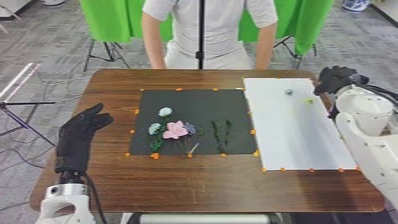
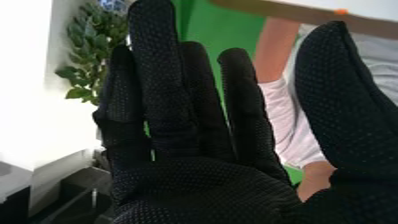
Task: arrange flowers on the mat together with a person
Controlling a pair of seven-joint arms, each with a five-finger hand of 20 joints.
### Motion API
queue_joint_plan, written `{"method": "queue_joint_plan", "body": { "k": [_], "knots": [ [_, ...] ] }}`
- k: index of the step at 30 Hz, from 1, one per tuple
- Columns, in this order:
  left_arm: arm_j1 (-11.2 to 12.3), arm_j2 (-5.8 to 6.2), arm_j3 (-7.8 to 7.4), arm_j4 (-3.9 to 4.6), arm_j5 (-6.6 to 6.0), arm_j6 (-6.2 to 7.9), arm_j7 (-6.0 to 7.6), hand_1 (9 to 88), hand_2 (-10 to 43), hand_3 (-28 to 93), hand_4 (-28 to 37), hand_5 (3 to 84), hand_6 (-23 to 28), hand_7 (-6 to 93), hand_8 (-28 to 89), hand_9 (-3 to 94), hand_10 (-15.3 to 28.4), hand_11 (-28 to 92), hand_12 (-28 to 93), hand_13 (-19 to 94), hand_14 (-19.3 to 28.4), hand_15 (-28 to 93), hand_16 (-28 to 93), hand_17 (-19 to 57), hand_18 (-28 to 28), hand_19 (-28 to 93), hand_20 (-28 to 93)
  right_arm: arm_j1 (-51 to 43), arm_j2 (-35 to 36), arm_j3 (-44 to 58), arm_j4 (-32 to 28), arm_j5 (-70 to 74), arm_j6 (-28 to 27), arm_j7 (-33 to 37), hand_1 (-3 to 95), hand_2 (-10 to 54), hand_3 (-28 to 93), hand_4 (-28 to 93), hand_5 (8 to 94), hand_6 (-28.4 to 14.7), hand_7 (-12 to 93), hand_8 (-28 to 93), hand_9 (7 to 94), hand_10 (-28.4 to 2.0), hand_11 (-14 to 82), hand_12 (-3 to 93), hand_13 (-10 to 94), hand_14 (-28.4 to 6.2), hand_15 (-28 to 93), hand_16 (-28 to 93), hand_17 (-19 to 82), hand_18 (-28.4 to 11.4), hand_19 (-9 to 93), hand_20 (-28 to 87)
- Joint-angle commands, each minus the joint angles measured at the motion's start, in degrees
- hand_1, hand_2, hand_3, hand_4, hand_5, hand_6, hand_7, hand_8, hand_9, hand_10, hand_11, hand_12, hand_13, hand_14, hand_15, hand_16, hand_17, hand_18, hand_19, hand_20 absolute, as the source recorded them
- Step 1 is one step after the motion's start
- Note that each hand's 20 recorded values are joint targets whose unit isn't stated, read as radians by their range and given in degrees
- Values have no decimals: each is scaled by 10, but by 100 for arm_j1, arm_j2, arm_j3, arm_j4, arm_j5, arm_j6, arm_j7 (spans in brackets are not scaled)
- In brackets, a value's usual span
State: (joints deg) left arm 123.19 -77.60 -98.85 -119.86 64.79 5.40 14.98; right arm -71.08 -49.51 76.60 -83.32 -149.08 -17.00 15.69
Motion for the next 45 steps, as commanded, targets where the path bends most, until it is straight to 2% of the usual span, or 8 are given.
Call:
{"method": "queue_joint_plan", "body": {
  "k": [1,7,14,26,32,37,42,45],
  "knots": [
    [48,-59,10,4,-17,28,-34,246,26,658,-246,502,53,162,-53,498,145,233,156,397,199,264,15,33,142,125,162,341,-295,-323,543,-219,-46,-54,357,-95,744,-247,510,9,144,-91,606,-138,98,154,744,-91,428,256,356,-192,740,504],
    [58,-66,26,4,-13,29,-58,246,25,660,-245,502,53,163,-54,499,145,233,156,397,199,263,15,32,142,125,162,424,-464,-326,883,-455,-69,-7,372,-95,726,-238,542,45,163,-104,700,-104,107,146,934,-12,449,282,526,-146,926,428],
    [111,-90,14,-9,-28,48,-37,246,25,659,-245,501,52,162,-54,499,145,233,156,397,199,263,14,32,142,125,162,321,-574,-224,1011,-577,-138,-39,377,-95,731,-249,543,49,167,-107,712,-103,111,145,937,-4,497,269,544,-144,932,469],
    [53,-85,9,6,-12,24,-72,247,25,660,-245,502,53,162,-54,500,145,233,156,397,198,263,14,32,142,124,162,-83,-754,29,1364,-609,964,-190,513,-95,680,-282,651,75,209,-130,819,-77,100,208,937,14,617,217,582,-141,932,571],
    [97,-92,-2,-7,-15,25,-65,247,25,660,-246,502,53,162,-54,500,145,233,156,397,199,264,15,32,142,124,162,-133,-770,-53,1522,-466,1739,-307,606,-95,574,-282,772,72,229,5,912,-58,45,299,937,18,673,203,604,-153,932,619],
    [91,-101,-9,-20,-19,81,-58,247,26,659,-245,503,54,161,-54,500,146,233,155,398,200,265,15,32,142,124,162,-161,-403,-174,882,-52,1751,-224,601,-95,588,-282,829,61,228,25,937,-58,98,308,937,19,702,204,613,-158,932,640],
    [125,-69,-49,-42,142,104,-93,246,25,660,-245,501,54,161,-54,500,146,233,155,397,199,264,15,32,142,124,162,-326,110,-220,-613,236,1627,-282,594,-95,605,-279,831,58,229,31,937,-61,100,302,937,19,702,205,613,-158,932,643],
    [105,-20,-31,-34,104,74,-124,247,25,661,-245,502,53,161,-53,500,146,232,155,397,199,264,14,32,142,124,162,-222,315,-523,-1299,421,1642,-522,591,-95,610,-280,831,58,228,32,937,-61,96,304,937,18,700,208,611,-158,932,644]
  ]
}}
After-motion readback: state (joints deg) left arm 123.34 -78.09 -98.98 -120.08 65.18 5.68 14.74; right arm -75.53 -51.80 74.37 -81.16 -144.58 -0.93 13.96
